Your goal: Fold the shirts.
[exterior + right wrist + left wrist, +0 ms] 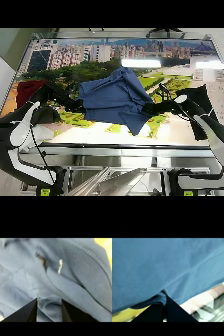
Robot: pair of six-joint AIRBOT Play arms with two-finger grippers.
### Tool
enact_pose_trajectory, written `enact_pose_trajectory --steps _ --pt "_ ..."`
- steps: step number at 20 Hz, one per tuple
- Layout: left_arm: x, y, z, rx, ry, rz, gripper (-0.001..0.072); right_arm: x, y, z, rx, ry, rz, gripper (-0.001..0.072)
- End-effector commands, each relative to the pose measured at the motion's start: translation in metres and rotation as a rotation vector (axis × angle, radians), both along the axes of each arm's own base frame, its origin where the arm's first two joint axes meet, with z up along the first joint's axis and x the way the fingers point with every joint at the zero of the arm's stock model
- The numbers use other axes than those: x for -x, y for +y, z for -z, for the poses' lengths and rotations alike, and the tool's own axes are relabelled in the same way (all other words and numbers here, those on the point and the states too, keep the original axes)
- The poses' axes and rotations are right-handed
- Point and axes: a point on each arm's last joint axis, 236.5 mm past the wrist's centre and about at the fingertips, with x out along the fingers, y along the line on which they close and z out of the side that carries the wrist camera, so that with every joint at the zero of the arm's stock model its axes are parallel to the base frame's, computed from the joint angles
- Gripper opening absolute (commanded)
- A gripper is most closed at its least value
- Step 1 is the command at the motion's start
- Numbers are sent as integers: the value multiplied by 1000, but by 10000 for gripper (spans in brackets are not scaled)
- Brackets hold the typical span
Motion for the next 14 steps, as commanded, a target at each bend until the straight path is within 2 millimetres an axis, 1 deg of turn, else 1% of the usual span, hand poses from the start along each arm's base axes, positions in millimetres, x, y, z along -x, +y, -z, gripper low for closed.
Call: enact_pose_trajectory --steps 1,3,4,5,6,8,9,10,11,14 --pt "8 -4 -4 25 29 21 21 13 4 -36 -5 -38 -90 383" --pt "11 -4 -5 30 40 28 20 18 -2 -54 33 -71 -106 396" --pt "11 -4 -6 30 41 29 20 19 -9 -59 67 -86 -105 405" --pt "12 -5 -6 30 42 29 21 18 -18 -60 115 -99 -105 522" --pt "12 -5 -6 31 42 29 21 17 -28 -56 161 -100 -94 621" --pt "12 -5 -6 31 42 30 21 11 -48 -45 255 -105 -80 625" --pt "12 -5 -6 31 42 30 21 6 -55 -43 284 -115 -59 625" --pt "12 -5 -6 31 42 31 21 2 -60 -43 291 -122 -33 625" --pt "13 -5 -6 33 46 35 21 2 -63 -43 289 -117 -23 625" --pt "18 -5 -8 40 56 54 21 14 -65 -39 301 -74 -57 624"
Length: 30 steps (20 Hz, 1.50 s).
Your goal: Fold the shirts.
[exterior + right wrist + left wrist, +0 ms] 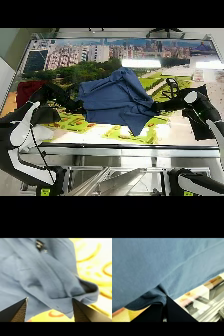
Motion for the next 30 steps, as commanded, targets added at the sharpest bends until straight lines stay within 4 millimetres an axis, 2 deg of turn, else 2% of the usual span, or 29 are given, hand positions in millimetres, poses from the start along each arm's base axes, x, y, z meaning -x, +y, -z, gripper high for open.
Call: enact_pose_trajectory --steps 1,9,11,14,16,17,18,19,21,22,24,25,26,27,29,30 --pt "3 0 -1 6 7 17 20 7 -9 4 39 31 -7 624" --pt "4 0 -2 8 10 19 21 11 -16 -7 39 29 19 623" --pt "4 0 -2 8 9 19 21 10 -17 4 41 47 21 623" --pt "4 0 -1 7 6 18 21 16 -15 36 31 140 23 623" --pt "4 0 -1 7 7 18 20 19 -10 51 10 177 9 610" --pt "4 0 -2 8 9 19 20 20 -8 53 3 185 11 471" --pt "4 0 -2 9 9 20 20 19 -6 51 -5 176 2 201" --pt "4 -1 -3 10 3 23 20 16 -3 45 -15 162 -9 90" --pt "0 0 -10 9 -30 26 20 9 -1 22 -24 118 -27 84" --pt "-3 0 -16 7 -54 22 20 6 1 8 -27 95 -38 11" --pt "-7 0 -38 7 -119 19 20 4 5 -31 -37 42 -71 17" --pt "-11 -2 -58 24 -169 9 19 5 7 -53 -42 15 -92 17" --pt "-15 -8 -91 82 -242 -7 19 6 9 -82 -44 -29 -114 17" --pt "-19 -13 -132 151 -325 -34 19 5 8 -114 -41 -91 -126 17" --pt "-19 -3 -222 203 -524 -56 19 3 -3 -200 -21 -298 -109 17" --pt "-16 8 -269 192 -643 -78 19 6 -15 -255 -2 -439 -71 17"
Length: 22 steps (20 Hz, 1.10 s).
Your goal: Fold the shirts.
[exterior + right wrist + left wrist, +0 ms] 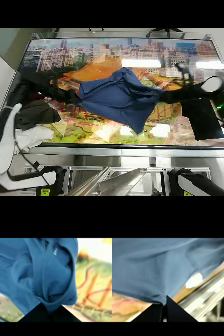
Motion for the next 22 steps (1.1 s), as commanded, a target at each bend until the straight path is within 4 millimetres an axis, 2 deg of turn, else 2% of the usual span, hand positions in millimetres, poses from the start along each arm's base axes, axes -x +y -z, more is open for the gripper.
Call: enact_pose_trajectory --steps 1,3,4,6,7,8,9,10,11,12,13,15,16,18,20,22 --pt "16 22 -160 41 -377 -90 19 23 -26 -158 24 -368 69 17" --pt "40 52 -258 -16 -637 -233 19 56 -54 -262 65 -654 187 17" --pt "62 63 -304 -69 -783 -286 20 80 -65 -312 95 -805 249 17" --pt "110 71 -379 -191 -1035 -384 19 134 -72 -391 132 -1080 347 18" --pt "133 71 -407 -255 -1137 -429 19 158 -70 -417 146 -1180 374 18" --pt "148 70 -426 -297 -1210 -466 20 178 -65 -432 151 -1250 384 18" --pt "159 67 -439 -329 -1263 -490 19 190 -56 -436 135 -1273 368 18" --pt "164 65 -444 -342 -1283 -491 19 191 -49 -433 115 -1263 343 18" --pt "163 63 -444 -330 -1277 -476 20 183 -40 -425 97 -1231 295 18" --pt "156 64 -437 -308 -1247 -458 20 169 -30 -414 50 -1182 235 18" --pt "141 67 -422 -270 -1185 -431 19 150 -18 -398 -16 -1117 157 18" --pt "103 66 -374 -188 -1034 -328 19 107 -5 -361 -147 -980 54 18" --pt "78 62 -343 -158 -961 -260 20 80 -8 -334 -201 -893 41 18" --pt "16 65 -274 -167 -816 -226 19 28 -19 -269 -270 -704 69 18" --pt "-45 67 -191 -232 -669 -212 19 -17 -24 -191 -334 -494 93 19" --pt "-96 61 -107 -267 -534 -170 19 -59 -23 -100 -388 -285 139 19"
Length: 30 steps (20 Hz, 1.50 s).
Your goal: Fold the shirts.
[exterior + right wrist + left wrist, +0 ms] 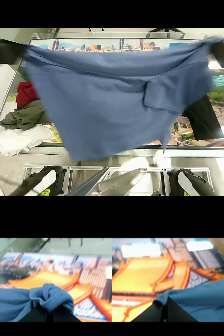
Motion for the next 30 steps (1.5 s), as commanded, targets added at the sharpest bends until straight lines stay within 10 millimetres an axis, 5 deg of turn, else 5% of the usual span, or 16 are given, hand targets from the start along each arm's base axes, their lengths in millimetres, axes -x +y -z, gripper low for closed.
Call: enact_pose_trajectory --steps 1,4,6,8,9,10,11,14,17,19,24,27,30 --pt "-85 -16 157 -83 246 43 20 -66 8 152 -139 337 -29 19" --pt "-133 -28 258 -74 424 99 20 -119 12 268 -162 473 24 19" --pt "-155 -27 289 -37 501 86 20 -148 15 310 -252 503 67 56" --pt "-166 -19 289 -13 533 76 44 -166 19 310 -334 475 47 388" --pt "-167 -13 281 -4 545 72 468 -170 13 301 -334 451 45 389" --pt "-166 -5 272 17 559 46 686 -173 4 287 -325 424 39 389" --pt "-160 4 265 26 573 34 686 -171 -6 276 -302 405 28 389" --pt "-112 19 265 57 715 20 684 -143 -41 266 -197 447 -2 362" --pt "-36 10 290 88 936 60 684 -95 -78 292 -55 622 -13 341" --pt "16 -3 316 111 1051 57 684 -67 -86 308 -35 715 -48 341" --pt "128 -30 372 144 1232 19 684 -38 -89 340 -52 816 -56 341" --pt "163 -46 395 108 1249 12 684 -14 -92 359 1 901 -80 342" --pt "161 -54 407 79 1210 2 683 11 -91 374 17 992 -98 342"
